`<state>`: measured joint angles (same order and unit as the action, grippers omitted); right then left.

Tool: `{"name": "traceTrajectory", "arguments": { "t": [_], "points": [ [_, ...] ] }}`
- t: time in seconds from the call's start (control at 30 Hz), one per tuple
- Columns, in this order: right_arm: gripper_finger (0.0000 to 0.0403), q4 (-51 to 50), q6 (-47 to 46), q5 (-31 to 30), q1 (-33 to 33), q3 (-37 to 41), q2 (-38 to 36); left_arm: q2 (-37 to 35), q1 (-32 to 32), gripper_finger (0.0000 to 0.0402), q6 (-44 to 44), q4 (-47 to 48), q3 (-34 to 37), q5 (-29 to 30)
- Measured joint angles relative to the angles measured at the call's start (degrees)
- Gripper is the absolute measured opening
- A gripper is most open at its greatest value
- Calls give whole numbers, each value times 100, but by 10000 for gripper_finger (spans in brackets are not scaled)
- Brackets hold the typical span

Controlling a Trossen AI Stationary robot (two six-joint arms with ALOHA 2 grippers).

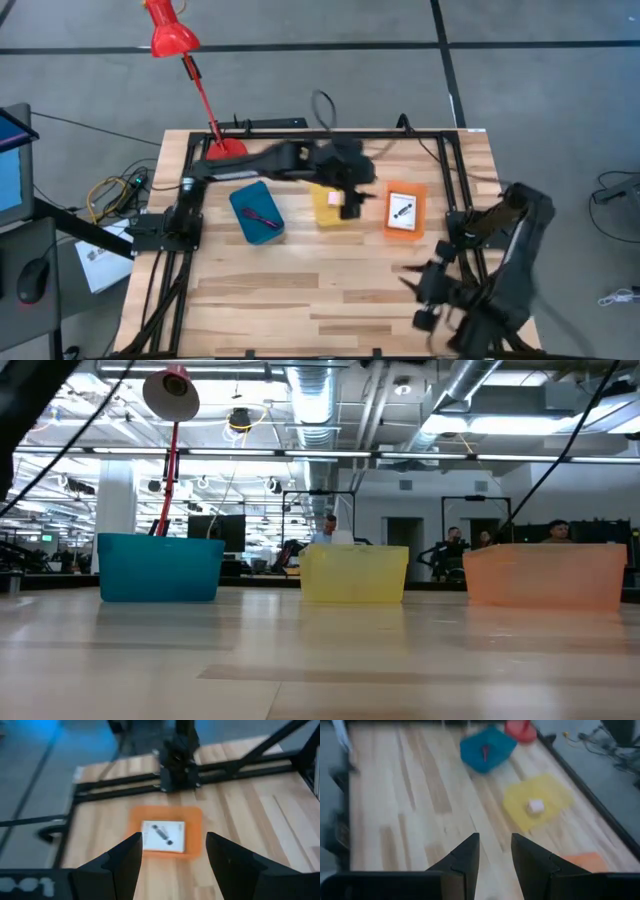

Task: Pick and place items into bin
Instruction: Return to Home Position

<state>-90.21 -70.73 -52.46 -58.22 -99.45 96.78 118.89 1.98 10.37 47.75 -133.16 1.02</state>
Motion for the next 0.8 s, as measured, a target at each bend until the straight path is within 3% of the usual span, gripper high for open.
{"name": "traceTrajectory", "arguments": {
  "t": [0.13,0.3,0.47,0.6,0.8],
  "points": [
    [107,24,239,-438,-192,-169,-713,-843,-20,210,-12,865,0,394],
    [107,21,850,-1473,-598,-48,-1615,-1871,-104,210,-443,2165,0,824],
    [107,108,840,-1649,-860,505,-2194,-2775,-427,210,-985,3023,311,1048],
    [107,539,-47,-1622,-928,1759,-2435,-3656,-1095,210,-1427,2233,1994,1413],
    [107,2946,-522,-1647,-925,4051,-2597,-5174,-1946,210,-2183,-557,5648,2933]
  ]
}}
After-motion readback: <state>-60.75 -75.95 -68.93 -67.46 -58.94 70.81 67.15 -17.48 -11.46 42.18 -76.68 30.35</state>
